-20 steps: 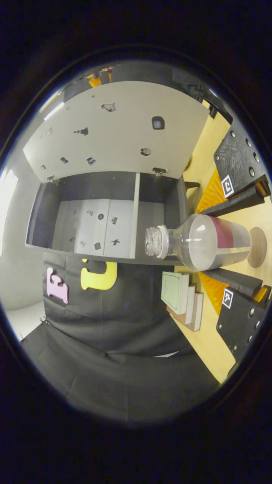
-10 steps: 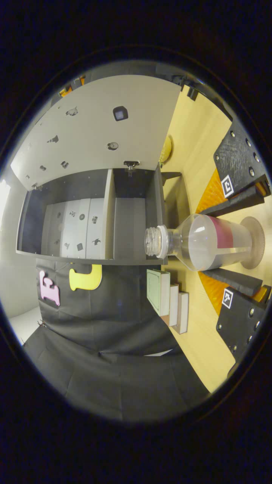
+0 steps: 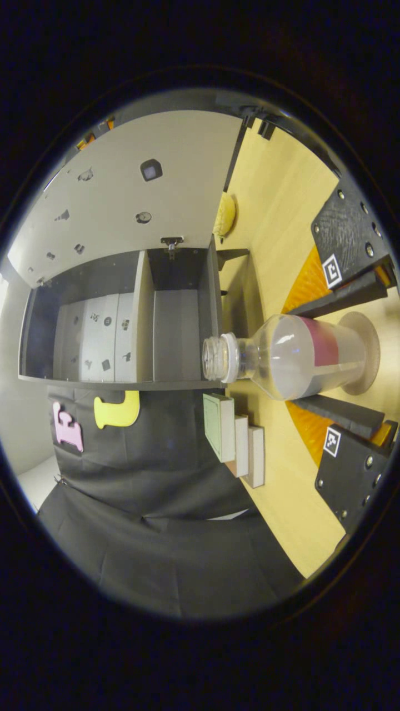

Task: Open the cabinet door with the right hand, grasp the bottle in the cabinet with the left hand and place it on the coaster, then close the cabinet door with the right hand.

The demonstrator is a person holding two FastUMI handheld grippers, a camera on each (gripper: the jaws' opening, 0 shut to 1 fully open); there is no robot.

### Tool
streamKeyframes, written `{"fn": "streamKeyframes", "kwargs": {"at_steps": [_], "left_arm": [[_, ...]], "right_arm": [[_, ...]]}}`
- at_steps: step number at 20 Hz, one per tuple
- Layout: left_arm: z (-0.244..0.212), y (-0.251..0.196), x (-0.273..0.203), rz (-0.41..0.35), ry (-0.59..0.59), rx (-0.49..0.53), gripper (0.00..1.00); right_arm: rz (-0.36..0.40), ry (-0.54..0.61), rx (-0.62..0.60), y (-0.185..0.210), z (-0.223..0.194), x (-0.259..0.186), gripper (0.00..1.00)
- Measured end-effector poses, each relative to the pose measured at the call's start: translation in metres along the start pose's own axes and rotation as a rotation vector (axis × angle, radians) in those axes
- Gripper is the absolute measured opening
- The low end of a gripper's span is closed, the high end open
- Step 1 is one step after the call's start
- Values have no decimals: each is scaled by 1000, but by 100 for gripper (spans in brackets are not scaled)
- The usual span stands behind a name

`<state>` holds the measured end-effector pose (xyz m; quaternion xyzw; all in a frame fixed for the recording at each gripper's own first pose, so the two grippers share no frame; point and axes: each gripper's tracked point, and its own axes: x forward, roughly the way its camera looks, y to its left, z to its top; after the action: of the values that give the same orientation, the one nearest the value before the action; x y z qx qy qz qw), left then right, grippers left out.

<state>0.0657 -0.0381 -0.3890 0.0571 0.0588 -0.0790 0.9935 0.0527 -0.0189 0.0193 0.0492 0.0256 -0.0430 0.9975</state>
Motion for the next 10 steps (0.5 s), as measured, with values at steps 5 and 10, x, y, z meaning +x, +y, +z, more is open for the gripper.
{"fn": "streamKeyframes", "kwargs": {"at_steps": [5, 10], "left_arm": [[8, -3, 1, -24, 31, -36, 72], [32, -2, -5, -18, 18, 7, 82]], "right_arm": [[2, 18, -3, -5, -6, 1, 96], [3, 43, -15, -9, -12, 0, 96]]}}
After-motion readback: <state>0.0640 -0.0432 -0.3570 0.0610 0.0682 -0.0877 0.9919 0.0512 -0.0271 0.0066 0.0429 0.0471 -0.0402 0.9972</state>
